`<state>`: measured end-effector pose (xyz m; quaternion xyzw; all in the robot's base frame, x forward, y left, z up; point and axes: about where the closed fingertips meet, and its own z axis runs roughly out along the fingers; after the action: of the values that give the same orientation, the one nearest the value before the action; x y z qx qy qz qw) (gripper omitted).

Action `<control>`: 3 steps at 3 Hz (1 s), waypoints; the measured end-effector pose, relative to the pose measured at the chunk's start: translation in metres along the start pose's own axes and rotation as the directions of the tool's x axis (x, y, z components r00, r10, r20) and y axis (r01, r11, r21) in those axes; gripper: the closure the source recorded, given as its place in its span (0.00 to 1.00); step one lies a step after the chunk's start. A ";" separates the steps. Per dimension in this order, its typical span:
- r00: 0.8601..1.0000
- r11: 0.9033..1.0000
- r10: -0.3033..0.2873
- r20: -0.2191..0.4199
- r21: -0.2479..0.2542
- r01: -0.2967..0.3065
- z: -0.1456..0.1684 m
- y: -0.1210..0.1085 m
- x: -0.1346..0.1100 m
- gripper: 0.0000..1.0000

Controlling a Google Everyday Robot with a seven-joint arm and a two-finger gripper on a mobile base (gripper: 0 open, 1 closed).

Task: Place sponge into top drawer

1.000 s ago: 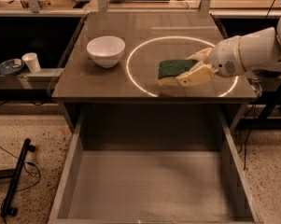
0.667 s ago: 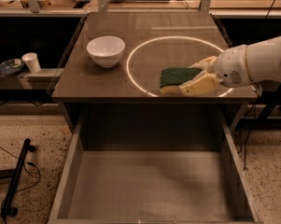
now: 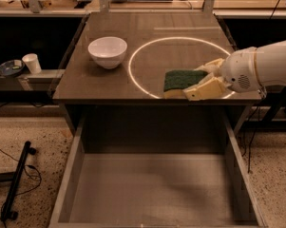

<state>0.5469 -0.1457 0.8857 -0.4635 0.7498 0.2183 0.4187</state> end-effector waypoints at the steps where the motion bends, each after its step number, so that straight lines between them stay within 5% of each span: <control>1: 1.000 1.000 0.000 -0.004 -0.010 0.000 -0.007 0.011 0.002 1.00; 3: 0.999 0.999 0.028 -0.023 -0.017 -0.028 -0.030 0.040 0.019 1.00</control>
Offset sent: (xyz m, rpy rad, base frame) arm -0.0314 -0.0103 -0.0018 -0.0051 0.0216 0.0014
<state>0.4950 -0.1575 0.8840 -0.4592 0.7588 0.2255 0.4031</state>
